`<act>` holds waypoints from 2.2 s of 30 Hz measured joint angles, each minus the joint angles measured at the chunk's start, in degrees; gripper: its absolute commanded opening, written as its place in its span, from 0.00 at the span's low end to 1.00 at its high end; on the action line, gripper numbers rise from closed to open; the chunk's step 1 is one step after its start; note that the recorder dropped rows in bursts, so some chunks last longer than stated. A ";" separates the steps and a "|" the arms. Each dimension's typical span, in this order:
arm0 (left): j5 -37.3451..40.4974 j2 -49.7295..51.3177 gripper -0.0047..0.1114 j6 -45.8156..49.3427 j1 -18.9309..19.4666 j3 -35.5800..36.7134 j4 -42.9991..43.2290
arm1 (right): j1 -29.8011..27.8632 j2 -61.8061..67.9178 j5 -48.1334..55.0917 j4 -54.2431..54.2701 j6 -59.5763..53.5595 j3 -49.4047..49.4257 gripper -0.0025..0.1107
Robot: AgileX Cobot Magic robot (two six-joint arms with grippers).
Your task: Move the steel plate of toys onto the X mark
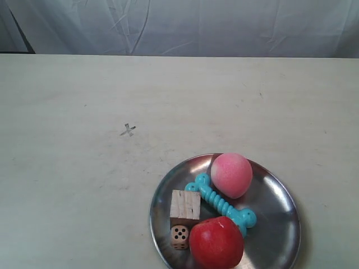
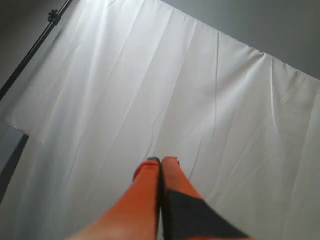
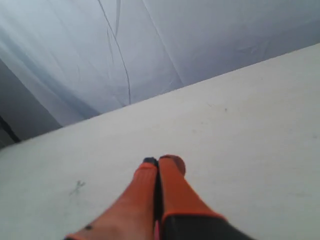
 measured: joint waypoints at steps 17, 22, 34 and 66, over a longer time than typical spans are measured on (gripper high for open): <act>10.25 1.43 0.04 -38.15 0.00 -2.96 14.86 | 0.00 1.63 -3.44 12.37 0.00 -2.70 0.01; 14.45 15.98 0.04 -43.86 -0.15 -15.42 32.52 | 0.00 15.45 -3.81 4.44 0.00 -13.51 0.01; -28.47 76.91 0.04 -78.80 -1.62 -48.51 87.97 | 0.00 72.12 23.11 -24.99 12.18 -47.97 0.01; -24.97 114.00 0.04 -73.81 -16.92 -63.14 89.62 | 0.00 66.69 31.08 -13.75 20.39 -23.92 0.49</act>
